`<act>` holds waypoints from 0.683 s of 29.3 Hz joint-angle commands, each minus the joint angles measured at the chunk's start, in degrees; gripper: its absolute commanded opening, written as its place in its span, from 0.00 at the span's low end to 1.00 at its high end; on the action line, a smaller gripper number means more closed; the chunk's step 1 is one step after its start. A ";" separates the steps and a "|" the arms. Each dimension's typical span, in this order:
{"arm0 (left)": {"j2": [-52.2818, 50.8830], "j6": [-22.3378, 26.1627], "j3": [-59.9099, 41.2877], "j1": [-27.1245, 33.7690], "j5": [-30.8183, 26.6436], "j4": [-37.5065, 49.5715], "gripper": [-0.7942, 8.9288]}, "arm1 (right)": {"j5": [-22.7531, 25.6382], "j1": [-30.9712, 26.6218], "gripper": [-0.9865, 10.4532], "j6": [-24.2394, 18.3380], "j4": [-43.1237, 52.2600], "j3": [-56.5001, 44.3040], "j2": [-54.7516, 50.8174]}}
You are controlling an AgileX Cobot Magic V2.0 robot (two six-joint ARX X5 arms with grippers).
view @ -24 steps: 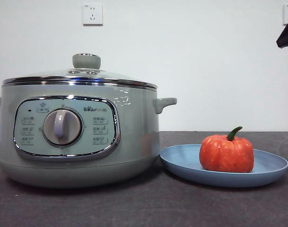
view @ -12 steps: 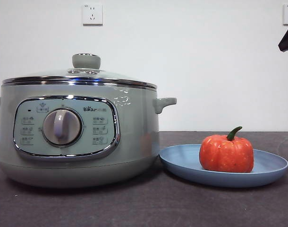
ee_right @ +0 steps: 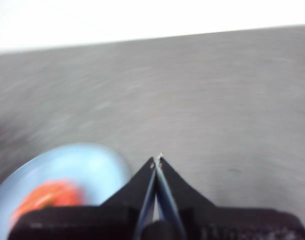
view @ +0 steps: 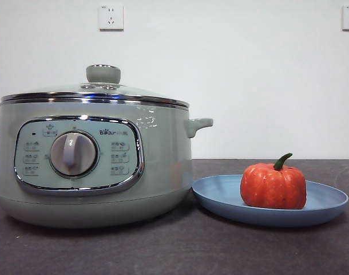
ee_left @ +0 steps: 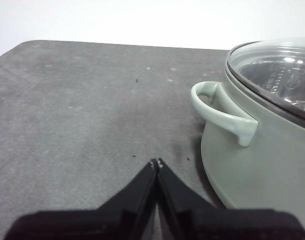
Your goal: Take the pumpkin out from the steamer,put the pumpkin in the blue plate,close the lid
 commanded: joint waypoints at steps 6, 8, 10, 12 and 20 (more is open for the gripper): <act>-0.09 -0.35 -0.85 0.17 0.00 0.07 0.08 | -6.71 -10.95 0.09 -1.57 13.44 -15.69 -12.48; -0.09 -0.35 -0.85 0.17 0.02 0.07 0.08 | -10.29 -11.17 0.09 -3.34 15.26 -18.86 -14.69; -0.09 -0.35 -0.85 0.17 0.00 0.07 0.08 | -13.68 -11.13 0.09 -4.90 16.04 -21.38 -16.31; -0.09 -0.35 -0.85 0.17 0.02 0.07 0.08 | -16.31 -11.13 0.09 -5.77 16.68 -23.17 -17.25; -0.09 -0.35 -0.85 0.17 0.00 0.09 0.08 | -18.05 -11.08 0.09 -7.85 15.34 -25.94 -18.21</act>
